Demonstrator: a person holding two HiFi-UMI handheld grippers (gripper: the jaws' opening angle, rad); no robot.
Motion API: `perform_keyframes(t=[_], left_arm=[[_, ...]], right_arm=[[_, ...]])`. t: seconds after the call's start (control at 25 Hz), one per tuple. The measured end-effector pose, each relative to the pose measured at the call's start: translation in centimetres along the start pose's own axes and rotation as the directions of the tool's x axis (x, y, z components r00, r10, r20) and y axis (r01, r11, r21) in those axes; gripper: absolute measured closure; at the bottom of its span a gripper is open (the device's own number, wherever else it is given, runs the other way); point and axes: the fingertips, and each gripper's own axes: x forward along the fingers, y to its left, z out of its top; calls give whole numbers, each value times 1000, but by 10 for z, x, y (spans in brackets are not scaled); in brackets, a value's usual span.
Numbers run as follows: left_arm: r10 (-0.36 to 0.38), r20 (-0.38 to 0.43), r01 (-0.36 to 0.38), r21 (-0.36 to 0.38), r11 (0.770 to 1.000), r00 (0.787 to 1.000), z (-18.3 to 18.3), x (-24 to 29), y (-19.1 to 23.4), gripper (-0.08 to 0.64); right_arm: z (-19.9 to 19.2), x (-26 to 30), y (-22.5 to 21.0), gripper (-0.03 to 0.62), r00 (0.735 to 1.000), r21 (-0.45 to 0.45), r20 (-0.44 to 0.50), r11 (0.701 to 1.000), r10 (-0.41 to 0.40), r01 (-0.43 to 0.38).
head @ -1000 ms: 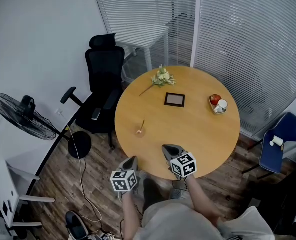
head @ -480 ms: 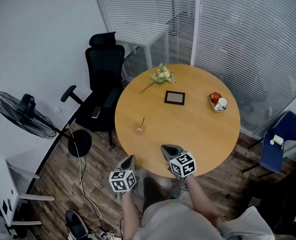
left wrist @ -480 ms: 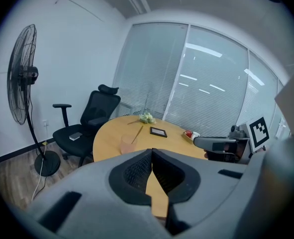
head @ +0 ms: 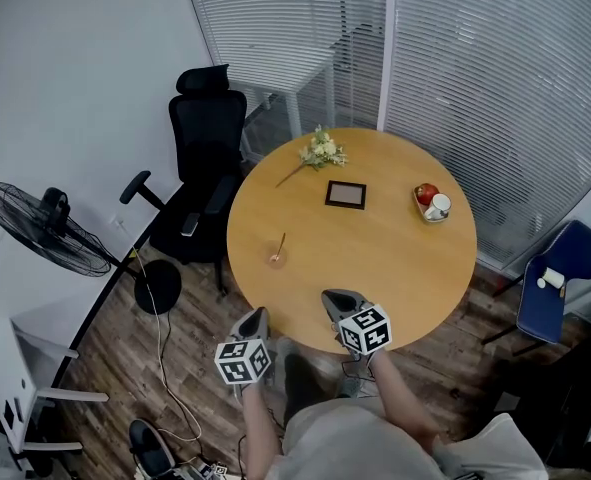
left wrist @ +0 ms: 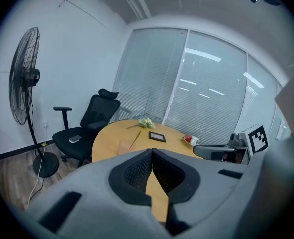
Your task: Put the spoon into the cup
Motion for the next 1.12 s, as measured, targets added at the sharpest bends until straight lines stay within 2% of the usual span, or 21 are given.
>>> perform_keyframes(t=[0.24, 1.12], left_arm=[[4, -17, -4, -5, 1000, 1000, -8, 1, 1, 552], [3, -40, -3, 1, 1000, 999, -8, 9, 6, 551]], right_arm=[[1, 0, 2, 595, 1000, -54, -2, 999, -7, 7], [2, 8, -2, 594, 1000, -39, -4, 999, 11, -11]])
